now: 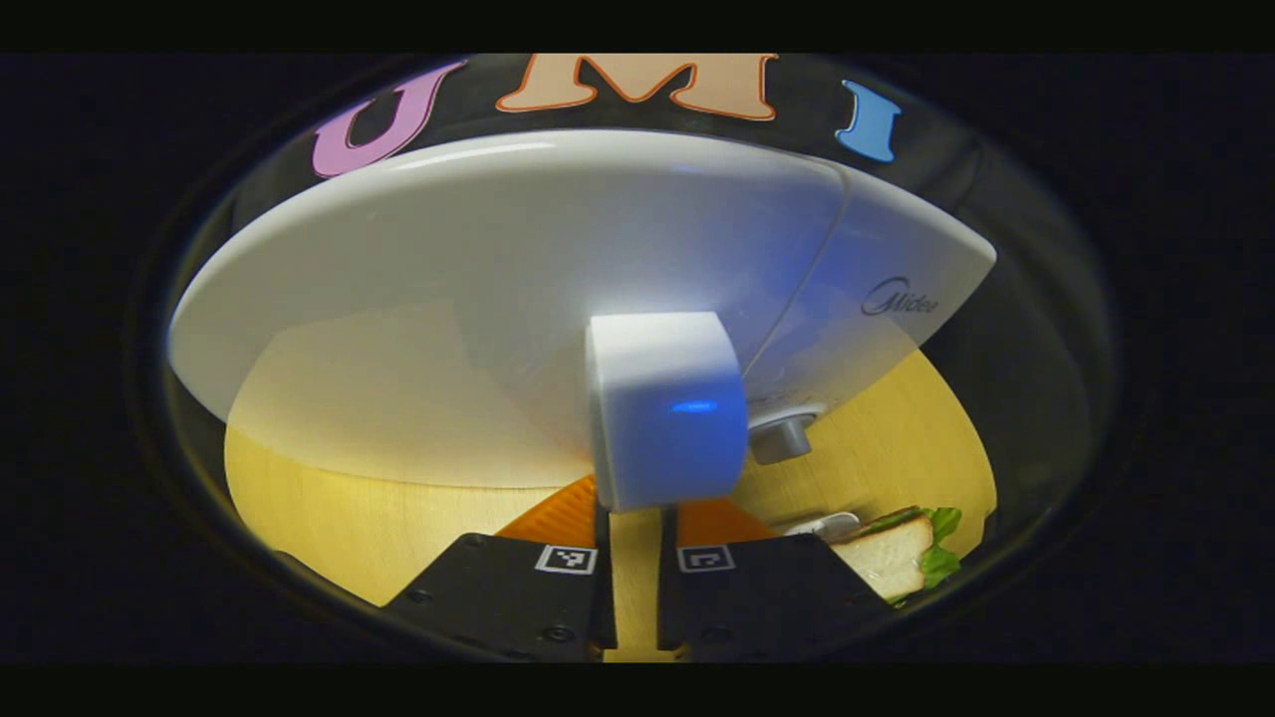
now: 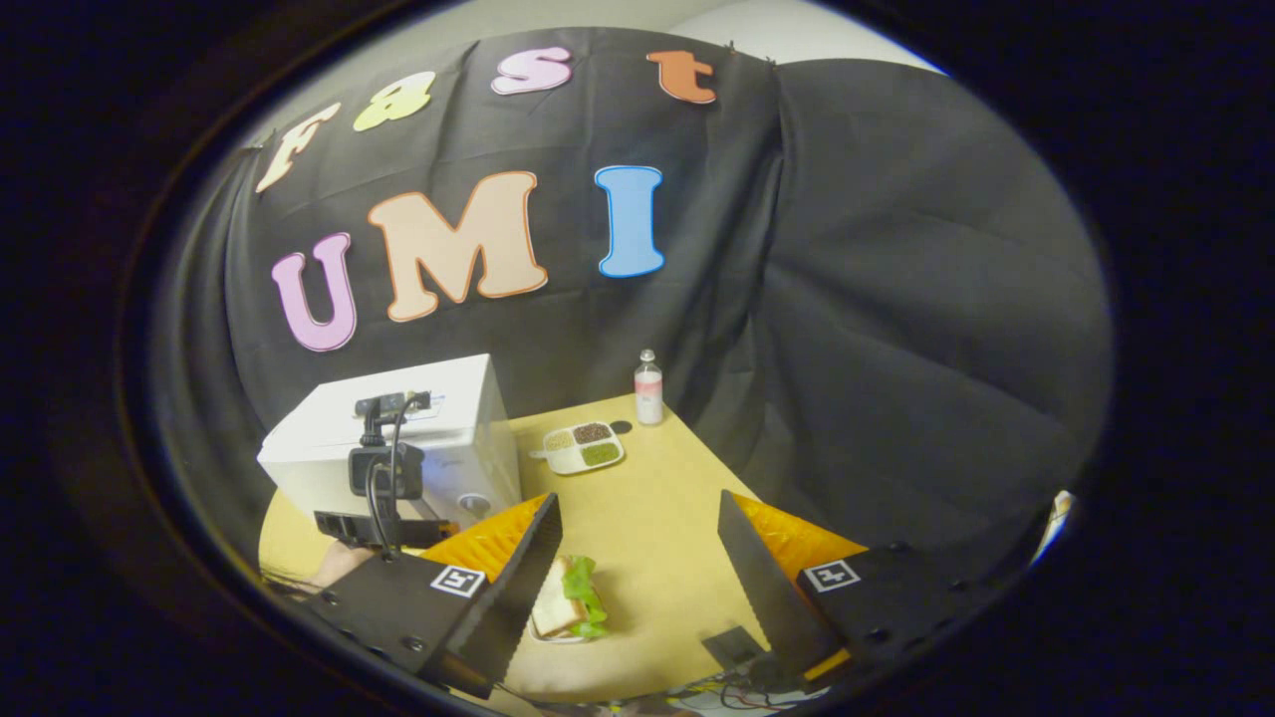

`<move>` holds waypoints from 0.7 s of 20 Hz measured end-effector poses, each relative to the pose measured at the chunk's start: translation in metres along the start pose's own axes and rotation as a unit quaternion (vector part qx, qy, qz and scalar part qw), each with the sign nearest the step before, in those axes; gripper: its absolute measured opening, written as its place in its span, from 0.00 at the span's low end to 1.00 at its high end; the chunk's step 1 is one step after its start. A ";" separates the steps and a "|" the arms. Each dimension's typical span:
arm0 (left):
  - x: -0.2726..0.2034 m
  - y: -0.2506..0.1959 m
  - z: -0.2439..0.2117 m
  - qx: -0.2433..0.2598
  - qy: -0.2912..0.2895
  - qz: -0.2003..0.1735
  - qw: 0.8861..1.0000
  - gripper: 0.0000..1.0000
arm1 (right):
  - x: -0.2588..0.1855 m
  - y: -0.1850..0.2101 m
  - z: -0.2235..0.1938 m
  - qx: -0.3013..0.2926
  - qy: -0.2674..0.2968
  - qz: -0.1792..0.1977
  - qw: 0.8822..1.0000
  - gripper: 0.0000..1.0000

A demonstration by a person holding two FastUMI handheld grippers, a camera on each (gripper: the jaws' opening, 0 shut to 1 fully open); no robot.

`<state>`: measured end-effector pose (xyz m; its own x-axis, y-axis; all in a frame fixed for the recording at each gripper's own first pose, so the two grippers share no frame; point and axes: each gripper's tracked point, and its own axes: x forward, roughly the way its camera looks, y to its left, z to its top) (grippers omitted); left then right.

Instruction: Open the microwave oven with the left hand, put the food in, and close the microwave oven.

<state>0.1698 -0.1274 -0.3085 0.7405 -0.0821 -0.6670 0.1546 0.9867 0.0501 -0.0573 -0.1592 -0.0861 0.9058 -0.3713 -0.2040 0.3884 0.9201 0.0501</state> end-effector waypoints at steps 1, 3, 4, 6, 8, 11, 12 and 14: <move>0.000 0.000 -0.001 0.001 -0.003 0.002 1.000 0.14 | -0.003 -0.001 0.000 0.001 -0.001 0.001 1.000 0.94; -0.001 0.000 -0.001 -0.002 -0.014 0.000 1.000 0.12 | -0.009 -0.004 -0.001 0.000 -0.004 0.004 1.000 0.94; -0.001 0.000 0.000 -0.006 -0.019 -0.001 1.000 0.12 | -0.010 -0.005 -0.001 -0.001 -0.005 0.006 1.000 0.94; -0.003 0.001 0.000 -0.005 -0.029 0.003 1.000 0.11 | -0.013 -0.008 -0.002 -0.005 -0.007 0.010 1.000 0.94; -0.002 0.001 0.000 -0.010 -0.038 0.007 0.999 0.08 | -0.018 -0.013 -0.001 -0.011 -0.011 0.014 1.000 0.94; -0.002 0.001 0.000 -0.020 -0.050 0.013 0.998 0.07 | -0.022 -0.021 -0.002 -0.016 -0.016 0.022 0.999 0.94; -0.002 0.001 0.001 -0.022 -0.054 0.016 0.998 0.07 | -0.023 -0.025 -0.004 -0.019 -0.015 0.025 0.999 0.94; -0.003 0.002 0.001 -0.027 -0.063 0.022 0.997 0.07 | -0.024 -0.032 -0.005 -0.024 -0.016 0.030 0.999 0.94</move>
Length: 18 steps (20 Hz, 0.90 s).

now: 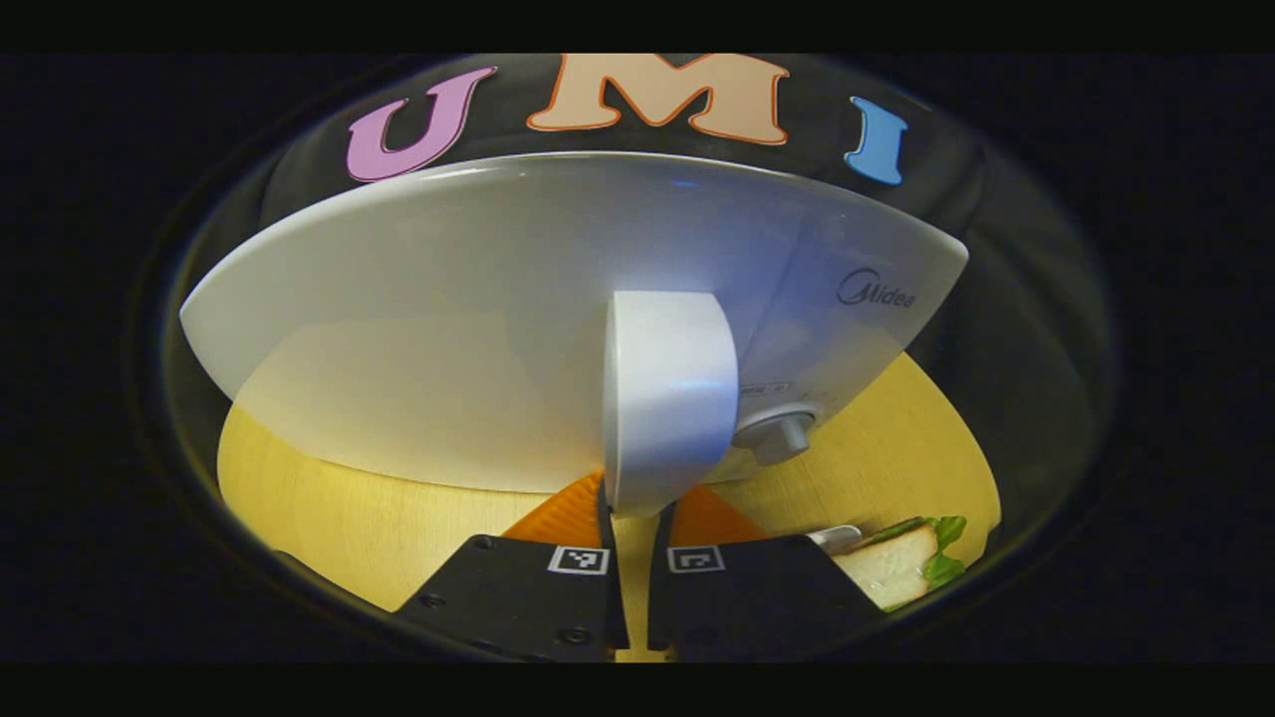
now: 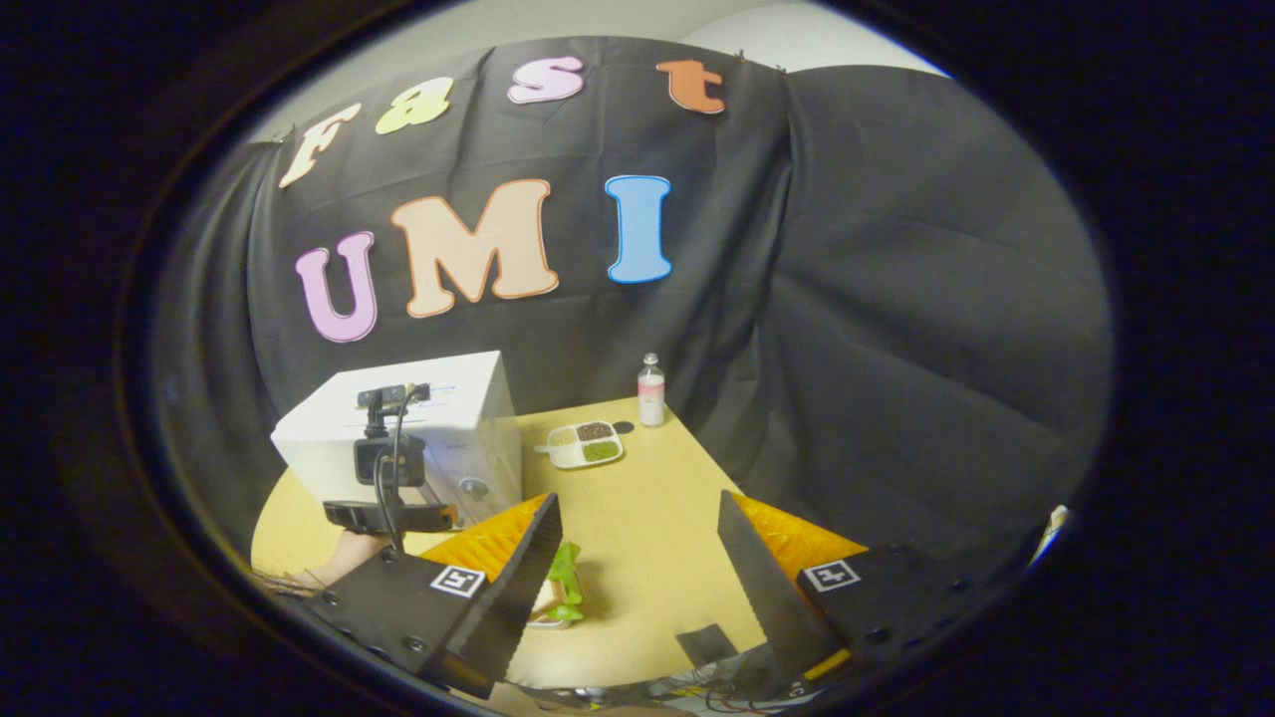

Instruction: Open the microwave oven with the left hand, put the food in, and close the microwave oven.

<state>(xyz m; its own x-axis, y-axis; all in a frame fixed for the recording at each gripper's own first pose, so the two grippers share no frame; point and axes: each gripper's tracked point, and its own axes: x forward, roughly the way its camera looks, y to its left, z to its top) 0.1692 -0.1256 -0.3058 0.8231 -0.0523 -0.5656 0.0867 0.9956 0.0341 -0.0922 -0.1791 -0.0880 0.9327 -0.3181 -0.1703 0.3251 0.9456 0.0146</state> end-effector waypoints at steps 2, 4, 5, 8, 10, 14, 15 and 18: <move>0.001 0.000 0.000 -0.008 -0.011 0.005 1.000 0.07 | -0.002 -0.008 0.000 -0.007 -0.004 0.006 1.000 0.94; -0.001 0.001 0.002 -0.017 -0.023 0.011 1.000 0.06 | -0.005 -0.015 0.000 -0.014 -0.007 0.013 1.000 0.94; -0.002 0.001 0.001 -0.022 -0.026 0.014 0.999 0.05 | -0.006 -0.017 -0.001 -0.015 -0.008 0.017 1.000 0.94; -0.003 0.001 0.001 -0.037 -0.036 0.022 0.998 0.05 | -0.009 -0.020 -0.005 -0.018 -0.006 0.033 0.999 0.94; -0.004 0.002 0.001 -0.040 -0.038 0.027 0.998 0.05 | -0.010 -0.022 -0.007 -0.020 -0.004 0.038 0.999 0.94; -0.026 0.004 -0.017 -0.059 -0.042 0.039 0.997 0.03 | -0.011 -0.024 -0.010 -0.026 0.000 0.042 0.999 0.94; -0.034 0.006 -0.026 -0.050 -0.043 0.036 0.997 0.03 | -0.011 -0.024 -0.011 -0.026 0.002 0.044 0.999 0.94; -0.066 0.013 -0.054 -0.018 -0.043 0.024 0.999 0.03 | -0.008 -0.016 -0.011 -0.018 0.005 0.063 0.998 0.94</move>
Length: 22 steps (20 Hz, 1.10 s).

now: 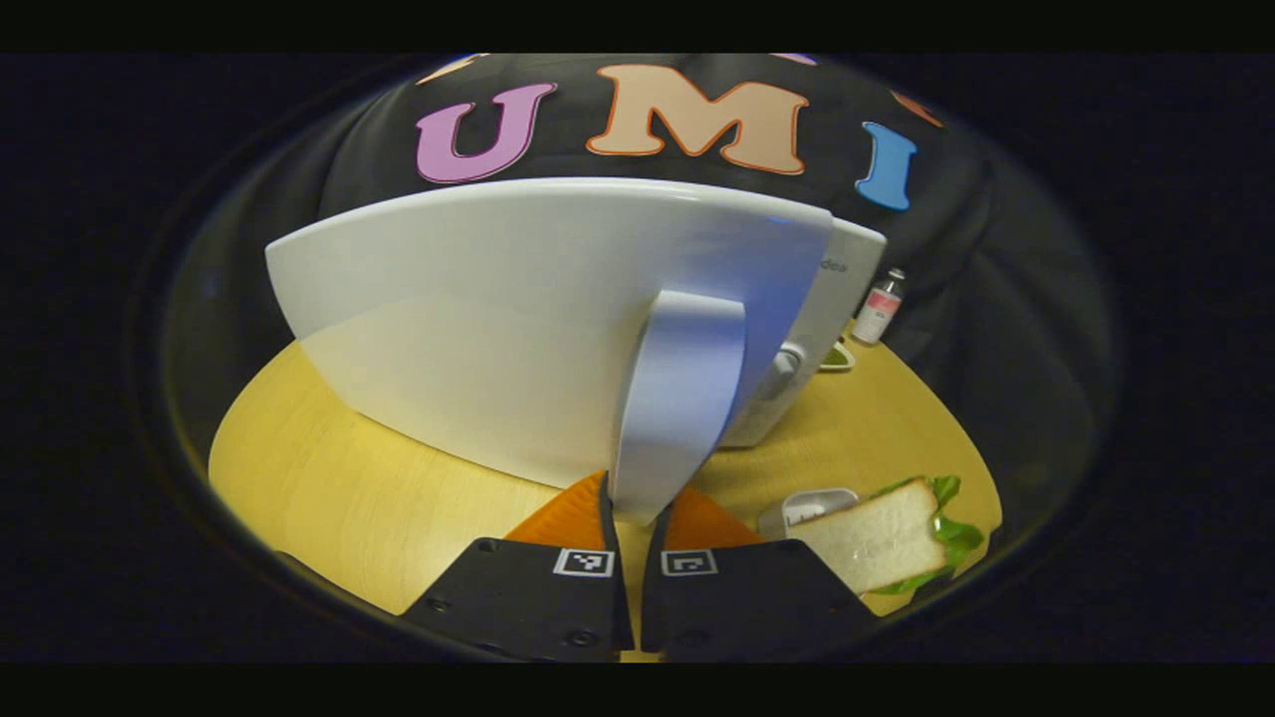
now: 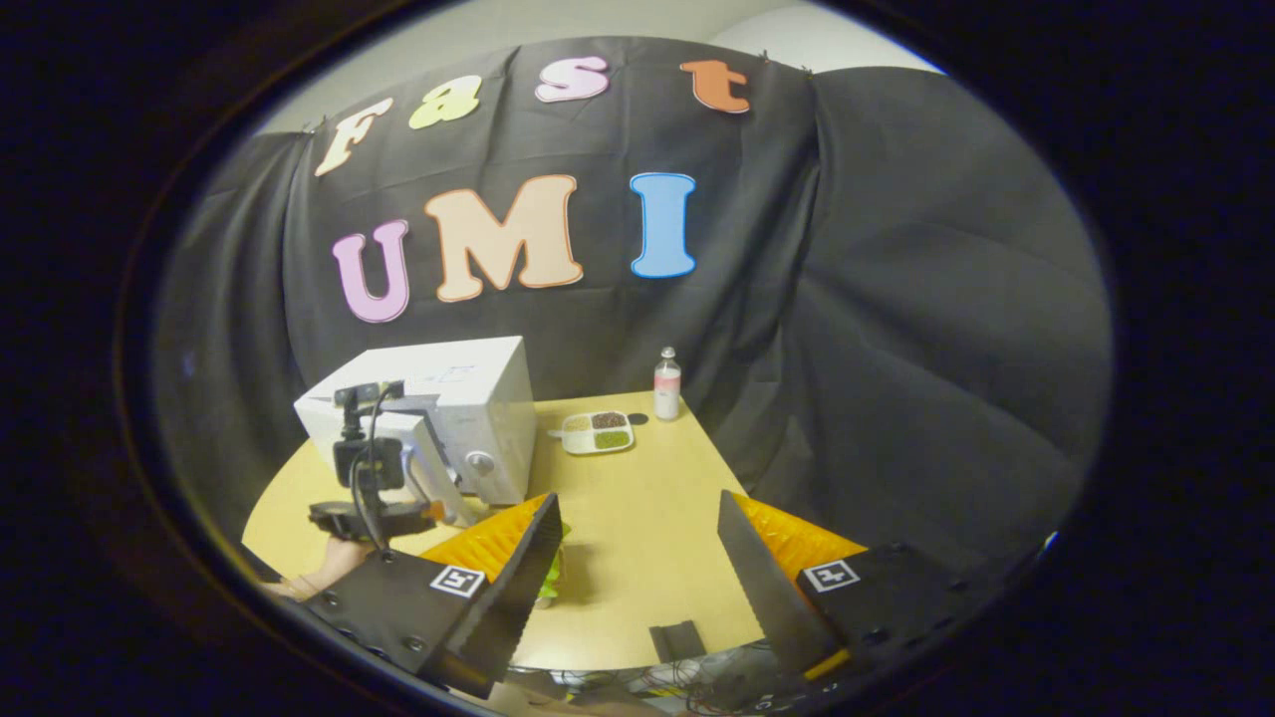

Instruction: Open the microwave oven with the left hand, put the food in, and close the microwave oven.

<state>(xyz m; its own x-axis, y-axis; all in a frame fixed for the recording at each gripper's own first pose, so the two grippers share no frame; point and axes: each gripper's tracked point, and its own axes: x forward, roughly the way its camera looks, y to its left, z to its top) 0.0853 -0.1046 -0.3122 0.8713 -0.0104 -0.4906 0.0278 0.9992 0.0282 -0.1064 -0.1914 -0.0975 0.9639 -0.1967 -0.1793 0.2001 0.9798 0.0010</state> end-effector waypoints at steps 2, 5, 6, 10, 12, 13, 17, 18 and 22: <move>-0.014 0.008 -0.009 0.015 0.003 -0.003 1.000 0.06 | 0.002 0.006 0.000 0.002 0.001 0.011 1.000 0.94; -0.029 0.018 -0.021 0.020 0.009 0.005 1.000 0.10 | -0.003 0.013 0.001 -0.003 -0.003 0.017 1.000 0.94; -0.034 0.020 -0.024 0.020 0.010 0.007 1.000 0.11 | -0.006 0.018 0.001 -0.004 -0.006 0.018 1.000 0.94; -0.056 0.036 -0.039 0.019 0.022 0.002 1.000 0.15 | -0.019 0.037 -0.006 -0.002 -0.009 0.020 1.000 0.94; -0.069 0.047 -0.046 0.001 0.026 -0.012 1.000 0.17 | -0.031 0.049 -0.013 0.001 -0.006 0.018 1.000 0.94; -0.077 0.054 -0.051 -0.015 0.030 -0.020 0.999 0.19 | -0.038 0.055 -0.016 0.003 -0.007 0.016 1.000 0.94; -0.110 0.084 -0.069 -0.079 0.035 -0.039 0.996 0.28 | -0.068 0.081 -0.030 0.001 -0.002 0.012 1.000 0.94; -0.119 0.095 -0.073 -0.088 0.032 -0.036 0.995 0.30 | -0.075 0.088 -0.032 -0.002 -0.001 0.014 1.000 0.94; -0.149 0.147 -0.086 -0.117 0.015 -0.008 0.993 0.44 | -0.101 0.120 -0.045 -0.012 0.005 0.036 0.999 0.94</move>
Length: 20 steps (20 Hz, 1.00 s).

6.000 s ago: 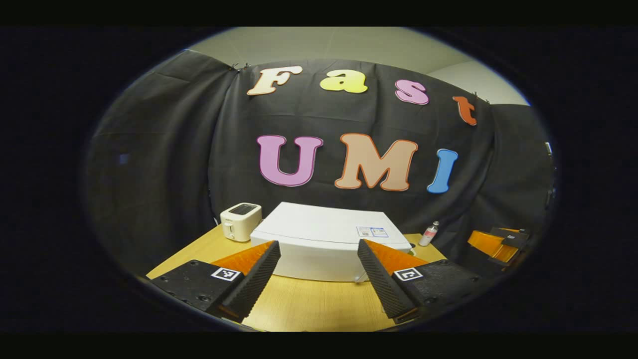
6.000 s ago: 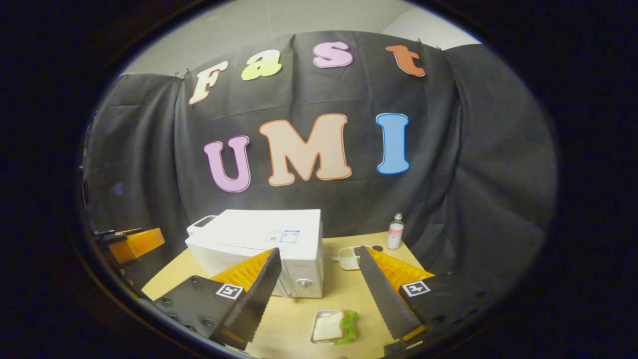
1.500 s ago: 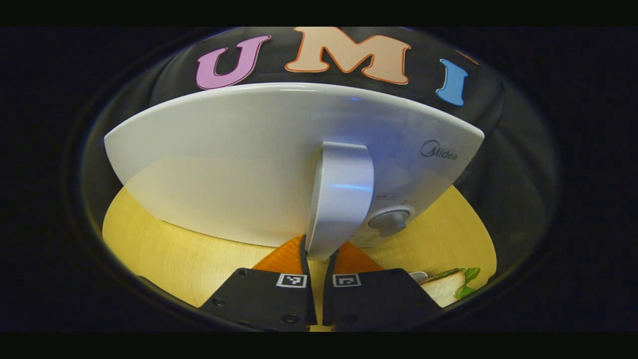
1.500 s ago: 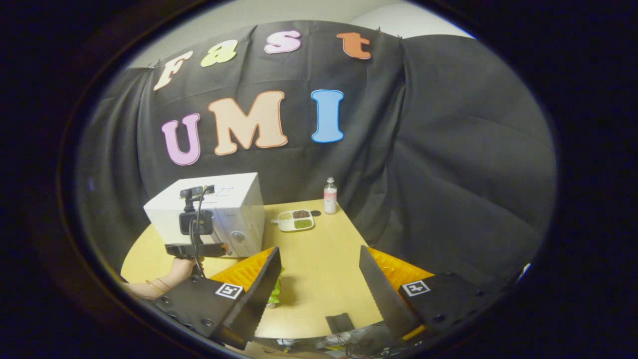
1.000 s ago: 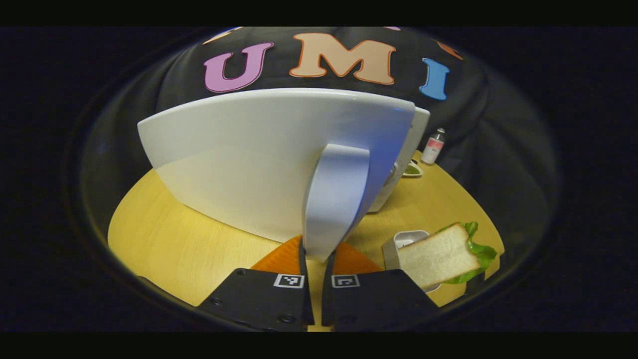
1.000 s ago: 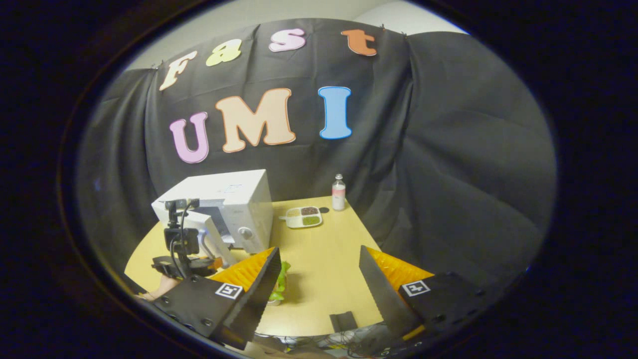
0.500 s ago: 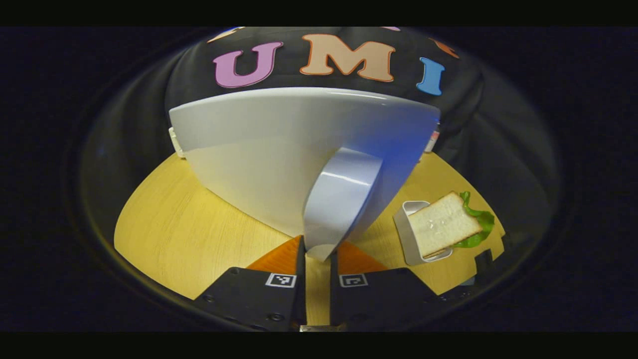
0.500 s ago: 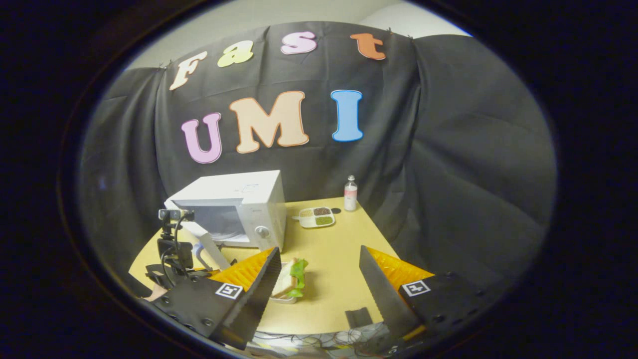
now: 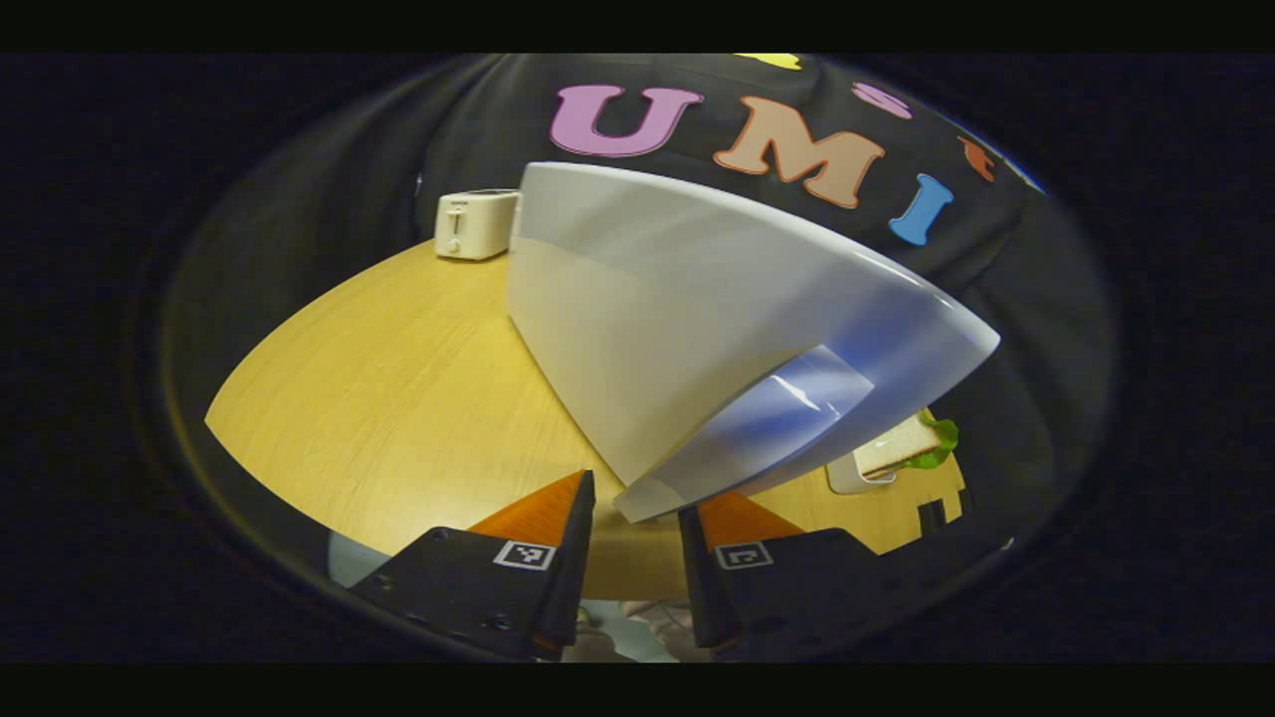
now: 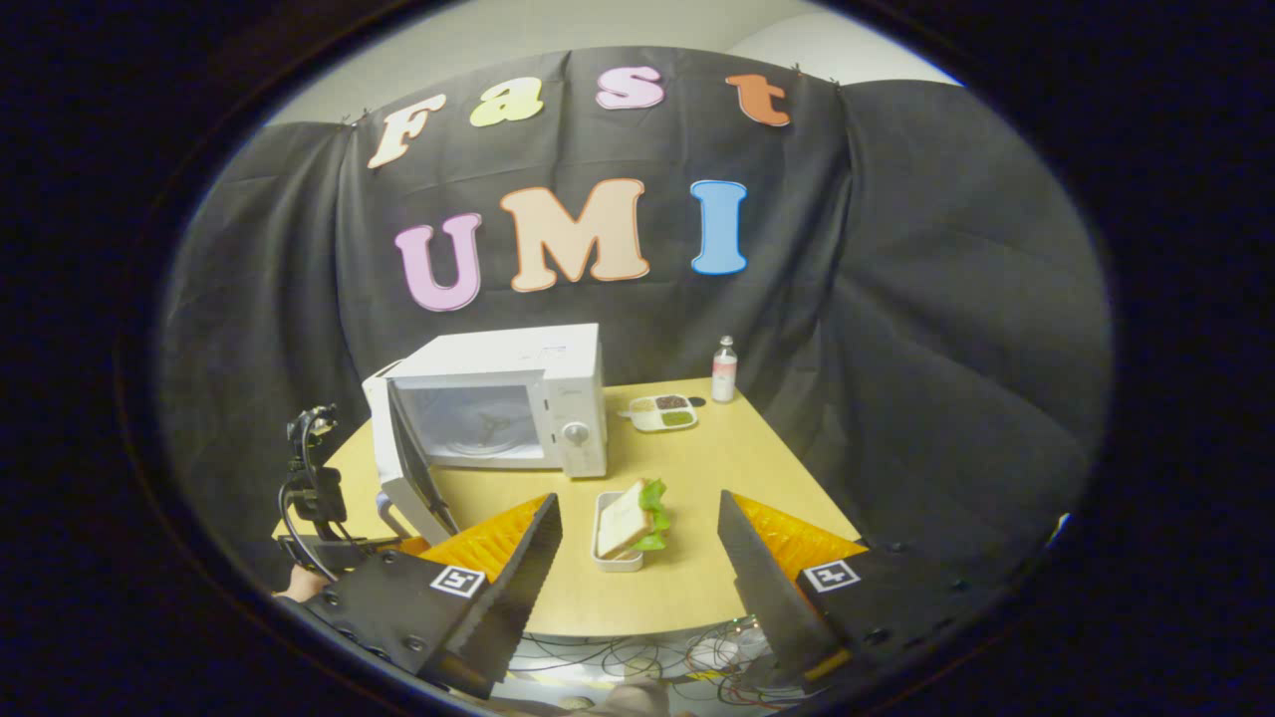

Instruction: Open the microwave oven with the left hand, put the food in, and close the microwave oven.

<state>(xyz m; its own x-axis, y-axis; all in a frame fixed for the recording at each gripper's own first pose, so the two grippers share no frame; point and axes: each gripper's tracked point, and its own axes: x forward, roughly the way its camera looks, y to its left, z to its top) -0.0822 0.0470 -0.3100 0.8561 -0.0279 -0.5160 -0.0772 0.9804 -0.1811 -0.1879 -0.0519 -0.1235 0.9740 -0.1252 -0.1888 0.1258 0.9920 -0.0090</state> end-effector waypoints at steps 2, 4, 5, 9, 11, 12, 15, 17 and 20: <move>-0.015 0.030 0.005 -0.017 -0.010 0.021 1.000 0.51 | -0.009 0.016 -0.001 -0.003 -0.002 0.012 1.000 0.94; -0.031 0.061 0.013 -0.033 -0.026 0.044 0.998 0.60 | -0.017 0.030 -0.005 -0.003 -0.002 0.021 1.000 0.99; -0.040 0.075 0.013 -0.042 -0.025 0.053 0.997 0.65 | -0.020 0.034 -0.006 -0.004 -0.001 0.024 1.000 0.94; -0.065 0.127 0.016 -0.058 -0.036 0.085 0.994 0.71 | -0.025 0.036 -0.011 -0.008 0.001 0.016 1.000 0.99; -0.073 0.145 0.015 -0.065 -0.039 0.095 0.993 0.82 | -0.023 0.034 -0.015 -0.010 0.007 0.010 1.000 0.94; -0.076 0.151 0.016 -0.068 -0.042 0.096 0.992 0.94 | -0.021 0.032 -0.017 -0.013 0.010 0.006 1.000 0.99; -0.086 0.172 0.022 -0.064 -0.054 0.124 0.989 0.98 | -0.014 0.028 -0.022 -0.021 0.021 -0.005 1.000 0.94; -0.094 0.189 0.034 -0.056 -0.072 0.143 0.985 0.98 | -0.008 0.028 -0.021 -0.019 0.024 -0.009 0.999 0.94; -0.112 0.218 0.054 -0.045 -0.088 0.175 0.980 0.97 | 0.007 0.027 -0.022 -0.017 0.033 -0.018 0.999 0.94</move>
<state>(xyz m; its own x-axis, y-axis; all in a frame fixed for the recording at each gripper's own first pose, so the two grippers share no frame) -0.1668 0.2742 -0.2462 0.8433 0.3490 -0.4088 -0.4199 0.9025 -0.0959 -0.1817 -0.0252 -0.1468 0.9543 -0.1599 -0.2525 0.1520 0.9871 -0.0504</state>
